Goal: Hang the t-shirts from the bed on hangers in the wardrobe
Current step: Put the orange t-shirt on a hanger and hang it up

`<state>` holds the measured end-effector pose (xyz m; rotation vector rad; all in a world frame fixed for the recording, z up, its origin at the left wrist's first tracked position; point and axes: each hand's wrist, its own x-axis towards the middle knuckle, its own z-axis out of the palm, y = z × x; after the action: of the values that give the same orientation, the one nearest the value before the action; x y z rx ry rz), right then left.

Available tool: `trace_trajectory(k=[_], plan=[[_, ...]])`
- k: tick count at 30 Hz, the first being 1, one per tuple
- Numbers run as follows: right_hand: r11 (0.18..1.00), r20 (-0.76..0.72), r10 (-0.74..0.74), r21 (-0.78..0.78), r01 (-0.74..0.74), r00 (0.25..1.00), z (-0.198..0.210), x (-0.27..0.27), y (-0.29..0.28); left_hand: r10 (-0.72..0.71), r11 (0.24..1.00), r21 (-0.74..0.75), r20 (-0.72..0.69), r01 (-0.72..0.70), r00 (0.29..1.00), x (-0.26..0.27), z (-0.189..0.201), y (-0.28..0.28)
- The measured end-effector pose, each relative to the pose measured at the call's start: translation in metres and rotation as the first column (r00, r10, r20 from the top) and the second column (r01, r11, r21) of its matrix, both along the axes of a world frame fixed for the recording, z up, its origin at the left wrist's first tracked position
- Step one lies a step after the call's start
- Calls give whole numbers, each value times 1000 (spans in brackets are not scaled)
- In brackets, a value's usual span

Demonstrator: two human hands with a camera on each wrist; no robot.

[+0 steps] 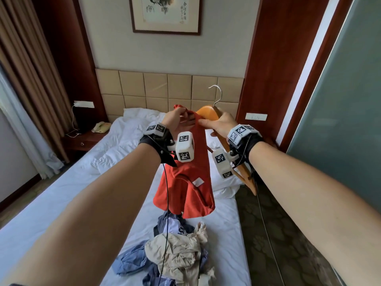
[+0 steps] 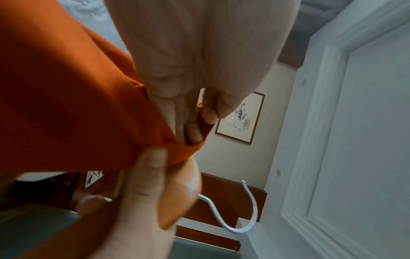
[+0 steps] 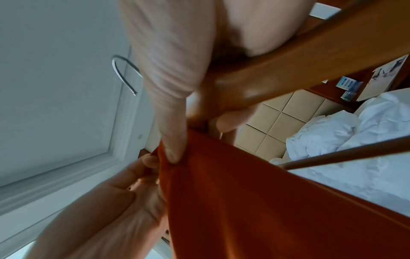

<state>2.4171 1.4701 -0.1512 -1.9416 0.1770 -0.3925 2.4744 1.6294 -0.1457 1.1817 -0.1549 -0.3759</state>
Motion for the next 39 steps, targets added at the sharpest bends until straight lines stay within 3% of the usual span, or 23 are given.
trace_trajectory(k=[4,6,9,11,13,15,17,19,22,24,27,29,32,34,37,39], plan=[[999,-99,24,-34,-27,995,-7,-1,8,-23,987,-160,-99,7,995,4,3,4],[1000,-103,14,-13,-15,995,-9,1,11,-18,988,-153,-91,4,996,4,4,10],[996,-50,-57,59,60,997,-6,5,11,-17,991,132,110,2,994,-2,1,19],[988,-35,-116,102,119,993,-3,9,13,-152,912,408,238,43,959,4,-12,28],[976,-26,-152,153,154,988,-3,13,15,-316,771,623,195,131,929,3,-25,34],[961,-23,-188,200,188,982,-5,15,16,-420,610,774,137,167,897,0,-38,36],[950,-20,-224,220,223,974,-6,16,16,-444,542,827,129,151,887,-10,-44,37],[944,-13,-245,227,241,970,-6,15,14,-376,576,809,136,116,917,-10,-50,35],[949,-9,-263,179,260,965,-3,11,8,-221,766,636,127,92,967,-9,-53,33],[959,-7,-280,46,280,960,-4,8,5,-183,871,480,128,101,975,-9,-49,29],[936,53,-299,-180,304,953,-9,7,3,-119,942,330,178,55,977,-7,-38,23],[912,124,-298,-256,321,946,-11,6,4,-91,944,331,221,13,971,-6,-31,17],[920,201,-240,-265,289,950,-7,4,4,-140,872,489,278,-14,950,-7,-24,7],[943,154,-186,-248,220,970,1,1,5,-194,800,597,342,-53,920,-7,-23,3],[986,56,-47,-158,56,997,7,-1,8,-285,737,660,498,-144,819,-3,-22,0],[995,27,34,-95,-31,999,10,-1,12,-348,698,700,516,-151,783,1,-20,1]])
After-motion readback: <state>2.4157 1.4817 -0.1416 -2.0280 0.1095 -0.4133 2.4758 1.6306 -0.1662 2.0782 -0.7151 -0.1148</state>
